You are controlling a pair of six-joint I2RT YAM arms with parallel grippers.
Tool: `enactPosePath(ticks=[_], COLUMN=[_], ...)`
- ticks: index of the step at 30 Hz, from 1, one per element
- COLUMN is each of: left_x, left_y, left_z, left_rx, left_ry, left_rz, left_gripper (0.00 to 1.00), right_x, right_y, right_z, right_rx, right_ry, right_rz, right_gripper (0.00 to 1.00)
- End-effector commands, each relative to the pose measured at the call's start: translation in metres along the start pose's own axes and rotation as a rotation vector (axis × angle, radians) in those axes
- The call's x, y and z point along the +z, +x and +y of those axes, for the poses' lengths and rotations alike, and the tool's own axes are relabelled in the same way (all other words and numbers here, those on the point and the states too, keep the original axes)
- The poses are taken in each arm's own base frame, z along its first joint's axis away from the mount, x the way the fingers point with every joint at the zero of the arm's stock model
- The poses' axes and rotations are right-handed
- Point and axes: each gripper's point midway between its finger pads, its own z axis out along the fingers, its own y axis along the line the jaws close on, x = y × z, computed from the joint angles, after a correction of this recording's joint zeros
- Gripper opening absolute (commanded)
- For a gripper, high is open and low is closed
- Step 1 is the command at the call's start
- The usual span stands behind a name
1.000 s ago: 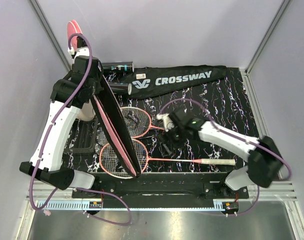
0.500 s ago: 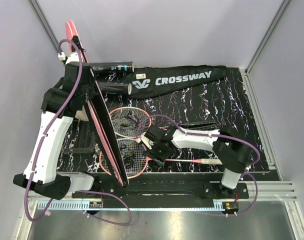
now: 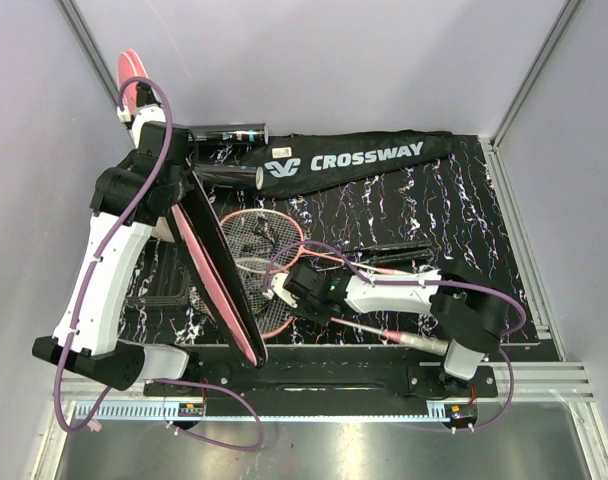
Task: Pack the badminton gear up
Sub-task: Pick up the racket from the center of the board, then place the racket in the racket bag.
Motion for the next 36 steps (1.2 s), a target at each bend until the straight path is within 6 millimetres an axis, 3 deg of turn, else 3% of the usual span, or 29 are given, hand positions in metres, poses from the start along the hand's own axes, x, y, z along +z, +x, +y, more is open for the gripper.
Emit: enactPosePath(ticks=[1, 3, 9, 11, 13, 14, 16, 18, 21, 26, 29, 36], left_x=[-0.028, -0.028, -0.001, 0.009, 0.017, 0.025, 0.037, 0.056, 0.089, 0.143, 0.156, 0.154], left_y=[-0.051, -0.053, -0.040, -0.036, -0.032, -0.027, -0.018, -0.001, 0.019, 0.039, 0.041, 0.032], left_z=[0.031, 0.033, 0.003, -0.007, -0.019, -0.035, -0.054, -0.089, -0.125, -0.166, -0.182, -0.204], left_rx=[-0.113, -0.079, -0.016, -0.016, -0.005, 0.015, 0.035, 0.067, 0.094, 0.097, 0.058, -0.054], left_ry=[-0.098, -0.107, -0.044, -0.031, -0.014, 0.009, 0.022, 0.046, 0.013, -0.005, 0.061, 0.242], left_rz=[-0.192, -0.196, -0.126, -0.107, -0.103, -0.092, -0.073, -0.021, 0.018, 0.068, 0.079, 0.046], left_gripper=[0.00, 0.00, 0.00, 0.00, 0.00, 0.00, 0.00, 0.00, 0.00, 0.00, 0.00, 0.00], right_x=[-0.029, -0.063, -0.148, -0.165, -0.179, -0.187, -0.199, -0.205, -0.208, -0.187, -0.167, -0.126], right_y=[-0.019, -0.028, -0.027, -0.011, 0.001, 0.013, 0.018, 0.016, 0.016, 0.013, 0.007, -0.013], right_z=[-0.024, -0.045, -0.106, -0.137, -0.157, -0.175, -0.188, -0.195, -0.202, -0.195, -0.185, -0.168], right_rx=[0.014, 0.079, 0.297, 0.435, 0.519, 0.575, 0.591, 0.573, 0.581, 0.560, 0.540, 0.538], right_ry=[0.155, 0.273, 0.584, 0.681, 0.712, 0.772, 0.827, 0.856, 0.878, 0.786, 0.685, 0.508], right_rz=[-0.097, -0.157, -0.309, -0.320, -0.332, -0.318, -0.311, -0.299, -0.273, -0.242, -0.213, -0.152], right_gripper=[0.00, 0.00, 0.00, 0.00, 0.00, 0.00, 0.00, 0.00, 0.00, 0.00, 0.00, 0.00])
